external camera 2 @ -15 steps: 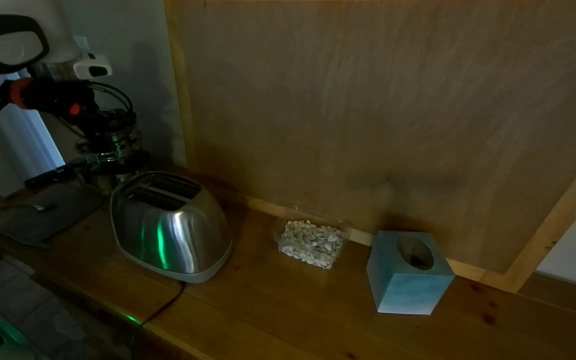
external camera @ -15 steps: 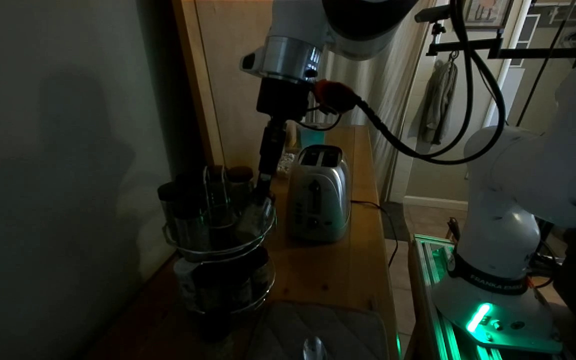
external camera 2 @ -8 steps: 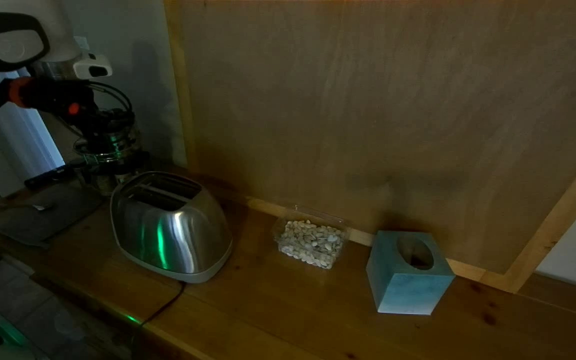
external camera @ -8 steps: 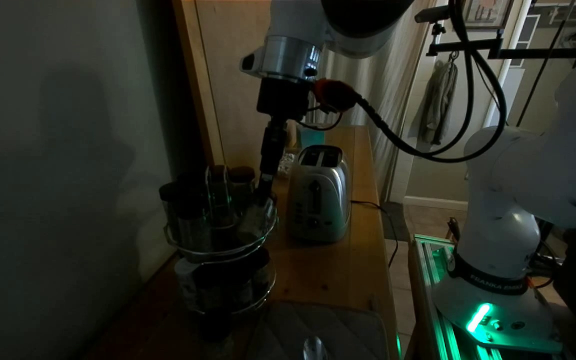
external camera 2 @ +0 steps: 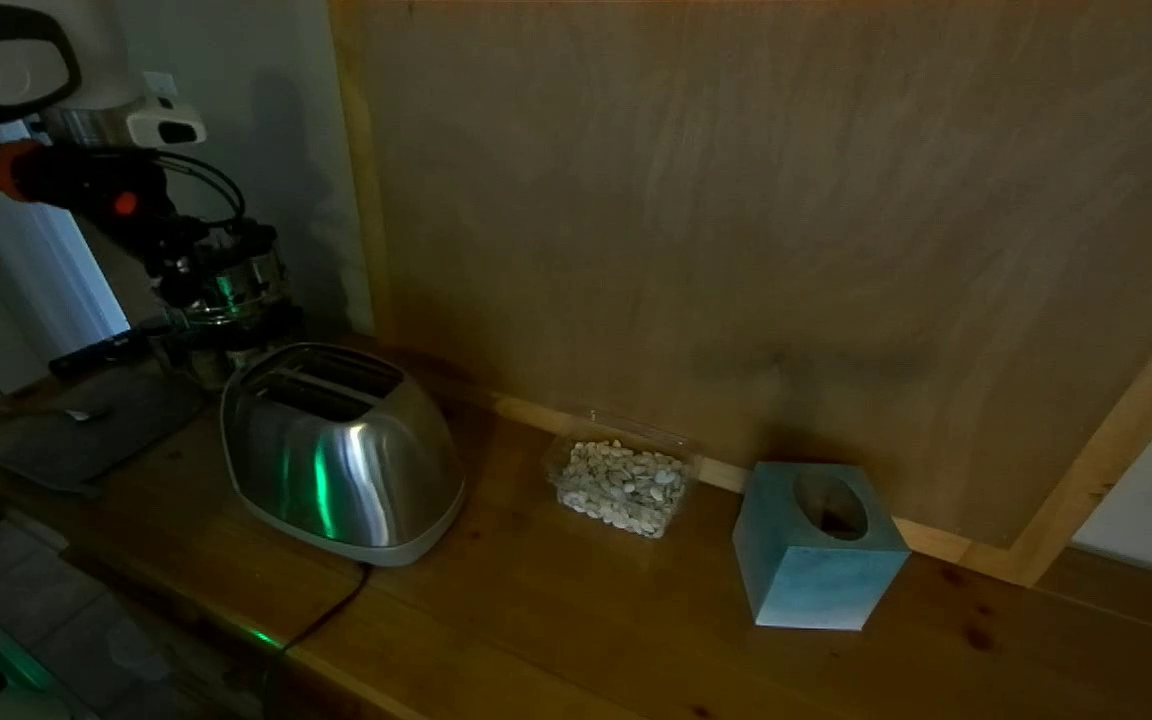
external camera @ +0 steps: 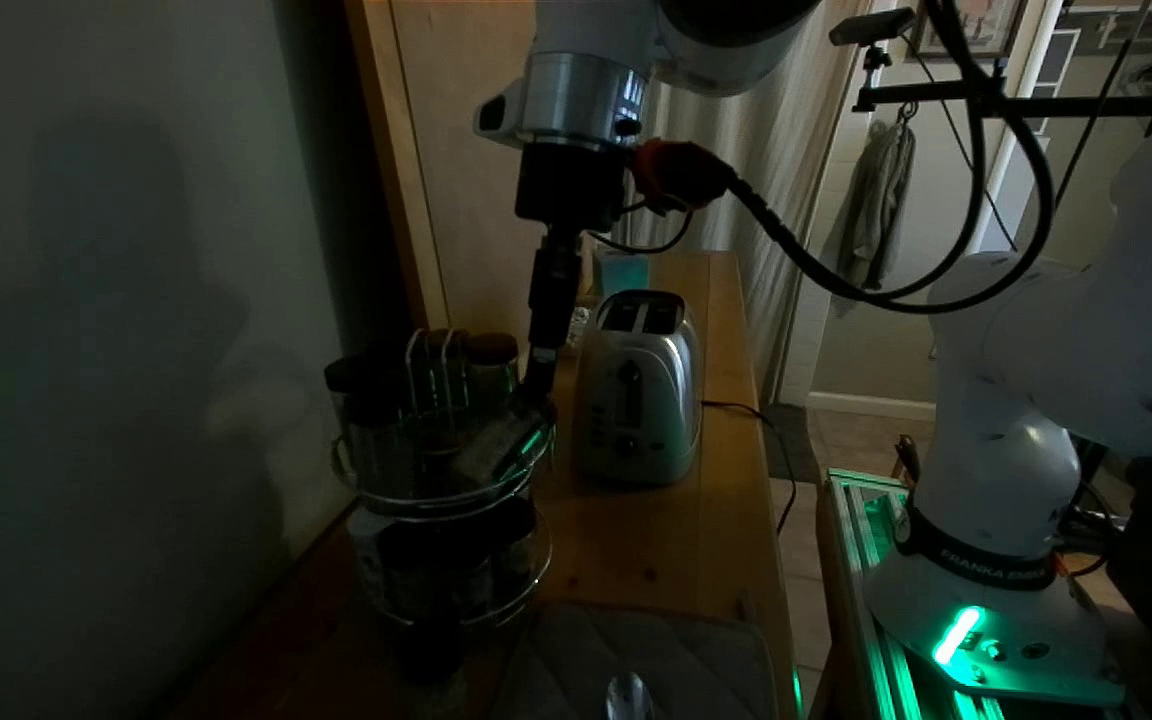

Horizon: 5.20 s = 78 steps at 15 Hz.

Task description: Straighten the tilted spice bottle on the rack

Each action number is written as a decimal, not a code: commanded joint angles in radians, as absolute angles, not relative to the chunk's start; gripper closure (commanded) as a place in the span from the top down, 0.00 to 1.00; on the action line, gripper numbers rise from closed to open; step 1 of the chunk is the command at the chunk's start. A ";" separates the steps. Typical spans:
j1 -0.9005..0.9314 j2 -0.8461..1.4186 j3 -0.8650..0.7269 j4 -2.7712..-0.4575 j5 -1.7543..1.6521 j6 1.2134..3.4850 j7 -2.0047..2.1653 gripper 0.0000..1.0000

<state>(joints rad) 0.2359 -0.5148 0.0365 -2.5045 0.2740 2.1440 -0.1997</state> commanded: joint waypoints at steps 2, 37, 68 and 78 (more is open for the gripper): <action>0.245 -0.527 0.068 -2.480 0.291 2.085 -0.164 0.04; 0.241 -0.428 0.063 -2.575 0.444 2.339 -0.123 1.00; 0.187 -0.436 0.054 -2.531 0.481 2.271 -0.006 0.37; 0.152 -0.438 0.069 -2.480 0.371 2.195 0.022 0.37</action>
<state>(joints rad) 0.1584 -0.4401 0.0578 -2.5039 0.4032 2.2318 0.0085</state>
